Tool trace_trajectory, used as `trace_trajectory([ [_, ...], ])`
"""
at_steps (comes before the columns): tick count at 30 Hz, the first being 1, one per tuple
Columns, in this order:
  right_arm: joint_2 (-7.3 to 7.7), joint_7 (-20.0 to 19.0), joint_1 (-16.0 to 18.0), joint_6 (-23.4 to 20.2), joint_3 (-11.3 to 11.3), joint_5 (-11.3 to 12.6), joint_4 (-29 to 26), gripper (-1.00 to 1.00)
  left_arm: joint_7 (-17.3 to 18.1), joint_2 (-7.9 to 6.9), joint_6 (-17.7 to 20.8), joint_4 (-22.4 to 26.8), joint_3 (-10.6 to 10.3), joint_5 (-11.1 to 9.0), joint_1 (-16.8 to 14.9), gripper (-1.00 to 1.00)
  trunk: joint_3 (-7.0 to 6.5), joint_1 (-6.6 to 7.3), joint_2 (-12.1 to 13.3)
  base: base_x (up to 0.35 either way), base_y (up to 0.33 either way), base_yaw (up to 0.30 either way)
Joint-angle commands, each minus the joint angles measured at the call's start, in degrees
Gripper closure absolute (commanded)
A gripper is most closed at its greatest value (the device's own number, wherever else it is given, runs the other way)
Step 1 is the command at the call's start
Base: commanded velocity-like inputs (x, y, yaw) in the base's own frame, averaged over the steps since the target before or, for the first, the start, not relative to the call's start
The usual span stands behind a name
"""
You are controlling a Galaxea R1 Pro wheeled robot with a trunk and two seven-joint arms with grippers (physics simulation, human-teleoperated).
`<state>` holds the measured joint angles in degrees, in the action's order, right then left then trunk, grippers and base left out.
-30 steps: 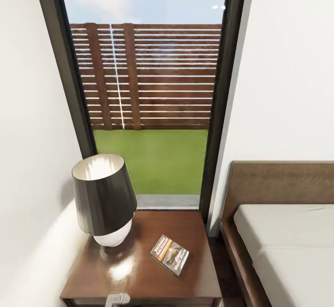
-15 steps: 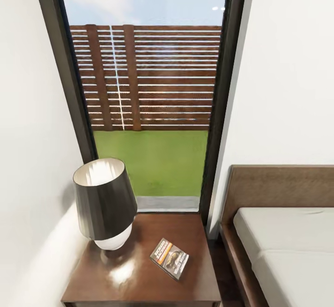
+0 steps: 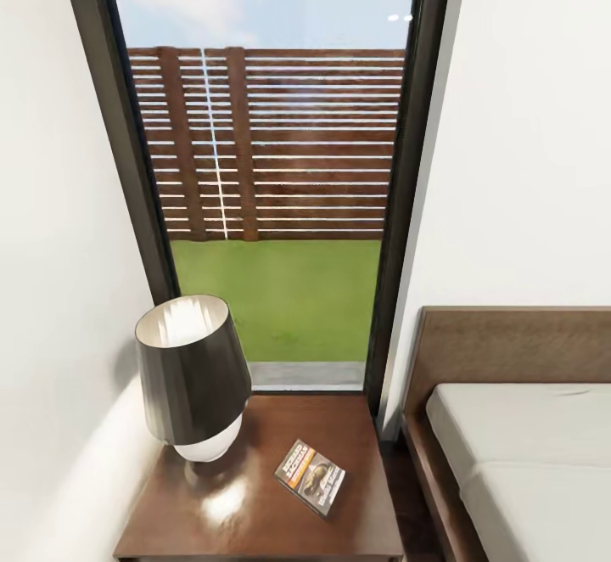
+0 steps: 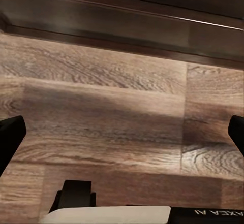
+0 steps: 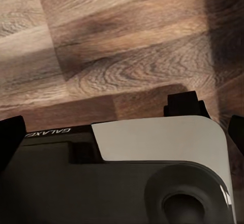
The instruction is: In the bedroom, move the book from the bed onto either nightstand, and place the two sandals side by side next to the bed.
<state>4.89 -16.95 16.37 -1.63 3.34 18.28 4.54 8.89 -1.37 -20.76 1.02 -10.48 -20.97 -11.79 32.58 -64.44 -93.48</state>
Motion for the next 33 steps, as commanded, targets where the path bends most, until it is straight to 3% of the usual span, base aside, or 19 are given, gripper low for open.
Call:
trace_trajectory([
  [1,0.02,-0.27,0.07,-0.09,0.36,0.61,0.12,-1.0,0.24,0.01,-0.16,-0.06,-0.41,-0.56,-0.02,-1.0,0.06,0.01,-0.03,0.0,0.0,0.0],
  [33,-0.05,-0.26,0.07,-0.04,0.35,0.55,0.12,-1.0,0.16,0.37,-0.03,0.04,-0.36,-0.74,0.02,-1.0,0.06,0.01,-0.03,0.0,0.0,0.0],
])
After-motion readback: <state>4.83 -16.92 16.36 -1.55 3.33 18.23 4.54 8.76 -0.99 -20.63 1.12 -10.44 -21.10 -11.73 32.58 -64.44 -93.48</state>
